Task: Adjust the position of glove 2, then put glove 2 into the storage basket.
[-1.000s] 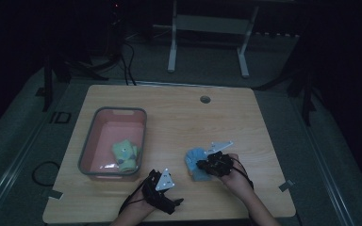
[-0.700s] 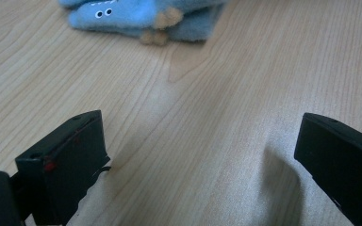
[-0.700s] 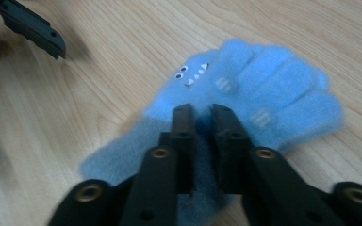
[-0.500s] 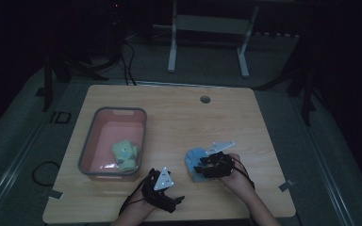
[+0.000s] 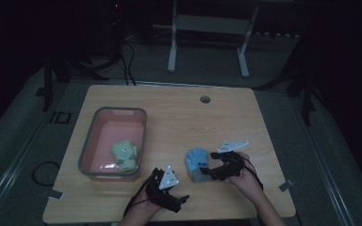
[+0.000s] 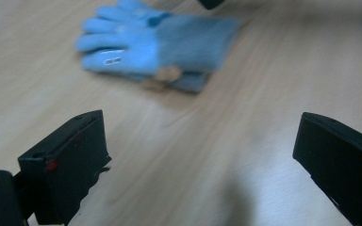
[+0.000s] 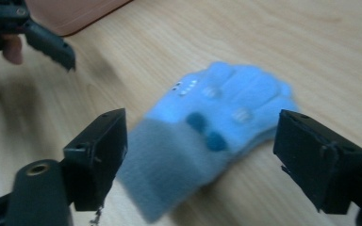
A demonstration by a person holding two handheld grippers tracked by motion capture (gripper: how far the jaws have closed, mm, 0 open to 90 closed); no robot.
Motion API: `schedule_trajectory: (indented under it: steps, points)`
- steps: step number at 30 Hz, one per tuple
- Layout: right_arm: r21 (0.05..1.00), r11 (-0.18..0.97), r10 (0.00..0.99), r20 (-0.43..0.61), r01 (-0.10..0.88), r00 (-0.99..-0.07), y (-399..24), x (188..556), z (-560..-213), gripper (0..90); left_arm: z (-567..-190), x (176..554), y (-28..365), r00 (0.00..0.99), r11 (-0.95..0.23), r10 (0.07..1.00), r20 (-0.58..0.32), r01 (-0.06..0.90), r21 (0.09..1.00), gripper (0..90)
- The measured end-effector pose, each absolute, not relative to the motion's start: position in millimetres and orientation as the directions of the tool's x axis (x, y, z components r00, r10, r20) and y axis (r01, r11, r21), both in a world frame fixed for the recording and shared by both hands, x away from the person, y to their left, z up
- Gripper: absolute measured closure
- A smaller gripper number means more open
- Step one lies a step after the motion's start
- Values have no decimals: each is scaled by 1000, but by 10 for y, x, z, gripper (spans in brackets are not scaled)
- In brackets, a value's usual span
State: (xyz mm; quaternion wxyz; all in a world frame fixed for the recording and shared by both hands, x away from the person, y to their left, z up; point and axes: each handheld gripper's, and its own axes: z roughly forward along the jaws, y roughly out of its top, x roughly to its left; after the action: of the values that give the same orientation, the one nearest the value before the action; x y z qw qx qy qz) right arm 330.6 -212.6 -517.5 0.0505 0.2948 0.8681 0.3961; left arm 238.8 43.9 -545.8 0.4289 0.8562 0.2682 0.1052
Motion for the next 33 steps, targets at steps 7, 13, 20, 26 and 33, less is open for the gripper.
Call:
schedule_trajectory:
  steps: [7, 13, 20, 26, 33]
  points:
    - [730, 487, 582, 138, 480, -801, -2228, 3330, -5076, 143, -5426, 2381, 315, 866, -527, 501, 0, 304, 793, 39]
    - [721, 468, 594, 172, 511, -786, -2261, 3363, -5051, 117, -5405, 2454, 219, 878, -543, 477, 27, 270, 795, 47]
    - [697, 502, 611, 133, 512, -780, -2233, 3489, -5106, 342, -5326, 2587, 39, 908, -583, 414, 60, 214, 784, 51]
    - [687, 478, 631, 164, 547, -758, -2134, 3662, -5160, 379, -5323, 2679, -106, 916, -617, 384, 115, 162, 770, 145]
    - [667, 501, 627, 160, 552, -762, -1984, 3779, -5261, 377, -5359, 2752, -214, 925, -667, 333, 184, 93, 740, 254]
